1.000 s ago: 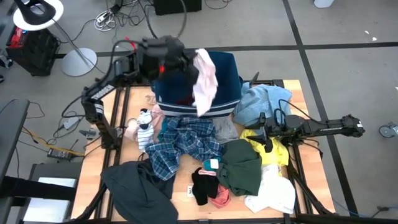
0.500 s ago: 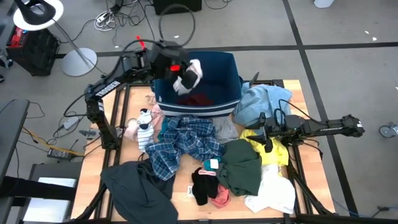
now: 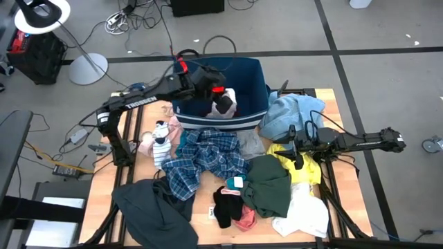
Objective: Sort clothes
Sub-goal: Put the white underwear into the blue laundry organizer, then put the green shirt into the blue laundry organizer
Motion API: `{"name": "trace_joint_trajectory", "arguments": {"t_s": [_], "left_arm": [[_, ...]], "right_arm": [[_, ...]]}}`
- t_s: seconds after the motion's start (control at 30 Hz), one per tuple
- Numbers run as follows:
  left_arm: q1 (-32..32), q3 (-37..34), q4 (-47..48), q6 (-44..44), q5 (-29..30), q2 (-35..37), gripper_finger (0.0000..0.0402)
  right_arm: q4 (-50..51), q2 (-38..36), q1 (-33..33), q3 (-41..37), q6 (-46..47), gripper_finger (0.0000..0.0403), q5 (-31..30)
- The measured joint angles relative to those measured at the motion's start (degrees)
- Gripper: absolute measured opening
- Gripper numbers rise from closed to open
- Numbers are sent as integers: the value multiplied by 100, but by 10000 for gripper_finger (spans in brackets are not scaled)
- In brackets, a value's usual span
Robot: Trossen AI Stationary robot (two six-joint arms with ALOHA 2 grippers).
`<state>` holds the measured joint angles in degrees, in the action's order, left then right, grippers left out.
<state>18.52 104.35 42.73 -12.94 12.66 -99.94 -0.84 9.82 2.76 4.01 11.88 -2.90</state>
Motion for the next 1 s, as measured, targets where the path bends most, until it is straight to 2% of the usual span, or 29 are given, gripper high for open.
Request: {"name": "trace_joint_trajectory", "arguments": {"t_s": [0.1,0.27,0.43,0.57,0.8,1.0], "left_arm": [[17,-368,-302,-190,9,4,17],[107,-644,-183,-383,-122,4,54],[186,-506,7,-403,-327,2,96],[125,-113,244,-302,-426,13,107],[-591,79,476,380,-427,563,106],[-1556,-1070,-91,219,433,1678,106]], "right_arm": [[1,1,-1,0,0,231,0],[2,2,-1,0,0,231,0],[2,0,-1,0,0,231,0],[2,2,-1,0,0,231,0],[5,1,0,0,0,231,0],[4,2,-2,0,0,231,0]]}}
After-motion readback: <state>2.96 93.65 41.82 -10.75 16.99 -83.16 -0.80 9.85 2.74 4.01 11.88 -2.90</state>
